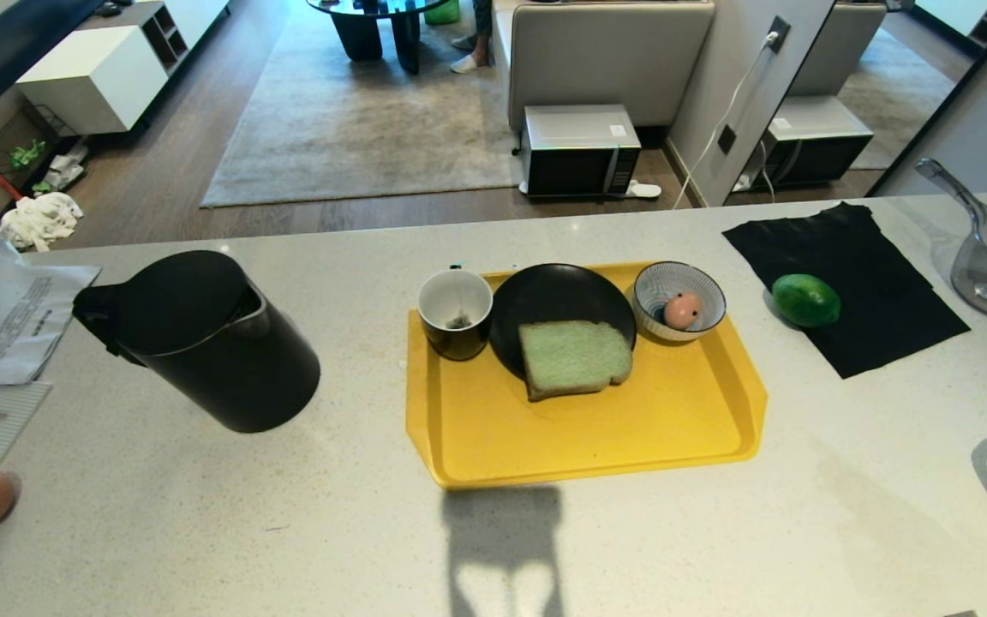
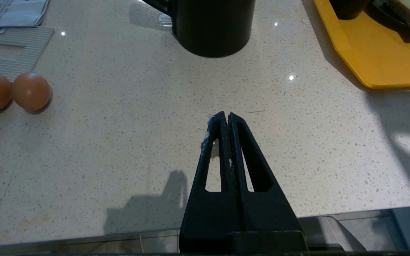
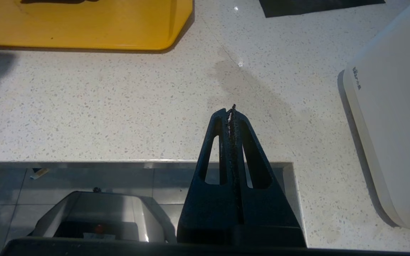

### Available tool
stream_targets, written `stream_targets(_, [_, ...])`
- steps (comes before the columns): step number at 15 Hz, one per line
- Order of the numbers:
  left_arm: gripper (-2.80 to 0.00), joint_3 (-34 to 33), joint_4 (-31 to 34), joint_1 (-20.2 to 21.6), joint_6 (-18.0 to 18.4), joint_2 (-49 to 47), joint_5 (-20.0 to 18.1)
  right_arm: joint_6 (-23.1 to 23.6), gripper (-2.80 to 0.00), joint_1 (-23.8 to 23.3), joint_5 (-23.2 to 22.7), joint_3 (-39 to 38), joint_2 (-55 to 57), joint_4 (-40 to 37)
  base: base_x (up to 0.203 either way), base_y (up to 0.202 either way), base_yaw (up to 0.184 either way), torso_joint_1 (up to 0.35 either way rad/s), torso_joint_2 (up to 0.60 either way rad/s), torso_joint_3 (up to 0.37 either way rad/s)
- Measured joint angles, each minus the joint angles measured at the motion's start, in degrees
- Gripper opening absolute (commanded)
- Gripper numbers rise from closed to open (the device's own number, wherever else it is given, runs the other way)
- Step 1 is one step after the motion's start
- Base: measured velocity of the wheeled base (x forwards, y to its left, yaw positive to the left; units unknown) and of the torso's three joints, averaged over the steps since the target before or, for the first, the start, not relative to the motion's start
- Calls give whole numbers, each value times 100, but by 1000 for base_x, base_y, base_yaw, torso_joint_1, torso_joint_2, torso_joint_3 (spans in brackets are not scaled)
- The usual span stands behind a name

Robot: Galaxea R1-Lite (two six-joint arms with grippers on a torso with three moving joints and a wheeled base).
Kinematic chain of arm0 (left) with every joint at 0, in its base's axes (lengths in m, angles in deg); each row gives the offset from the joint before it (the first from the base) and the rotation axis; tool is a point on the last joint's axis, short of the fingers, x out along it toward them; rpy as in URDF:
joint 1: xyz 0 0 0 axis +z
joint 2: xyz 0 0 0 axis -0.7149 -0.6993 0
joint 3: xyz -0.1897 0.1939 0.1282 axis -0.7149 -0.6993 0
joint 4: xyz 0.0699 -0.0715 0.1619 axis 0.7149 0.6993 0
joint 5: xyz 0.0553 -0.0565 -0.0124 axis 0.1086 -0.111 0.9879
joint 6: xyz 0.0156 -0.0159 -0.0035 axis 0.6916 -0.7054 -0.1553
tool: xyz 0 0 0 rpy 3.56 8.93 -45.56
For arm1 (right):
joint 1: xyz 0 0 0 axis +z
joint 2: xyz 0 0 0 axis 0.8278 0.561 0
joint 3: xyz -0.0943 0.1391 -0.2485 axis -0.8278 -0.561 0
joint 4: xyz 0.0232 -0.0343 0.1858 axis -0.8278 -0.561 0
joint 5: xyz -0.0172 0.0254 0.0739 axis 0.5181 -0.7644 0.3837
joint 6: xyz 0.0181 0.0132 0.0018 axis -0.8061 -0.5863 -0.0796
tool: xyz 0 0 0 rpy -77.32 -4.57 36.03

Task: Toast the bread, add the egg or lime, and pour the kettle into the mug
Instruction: Pick up the kettle

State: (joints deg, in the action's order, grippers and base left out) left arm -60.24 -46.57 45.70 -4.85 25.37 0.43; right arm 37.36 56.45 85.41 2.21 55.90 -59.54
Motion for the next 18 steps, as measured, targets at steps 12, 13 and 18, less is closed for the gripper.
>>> stream_targets(12, [-280,0,0,0,17,0,0,-5,-280,0,-2,-2,-2,0,0,0,0,0,0,0])
stream_targets(13, [-280,0,0,0,14,0,2,-6,-280,0,-5,-2,-2,0,0,0,0,0,0,0])
stream_targets(18, [-280,0,0,0,24,0,0,-6,-280,0,-2,-2,0,0,0,0,0,0,0,0])
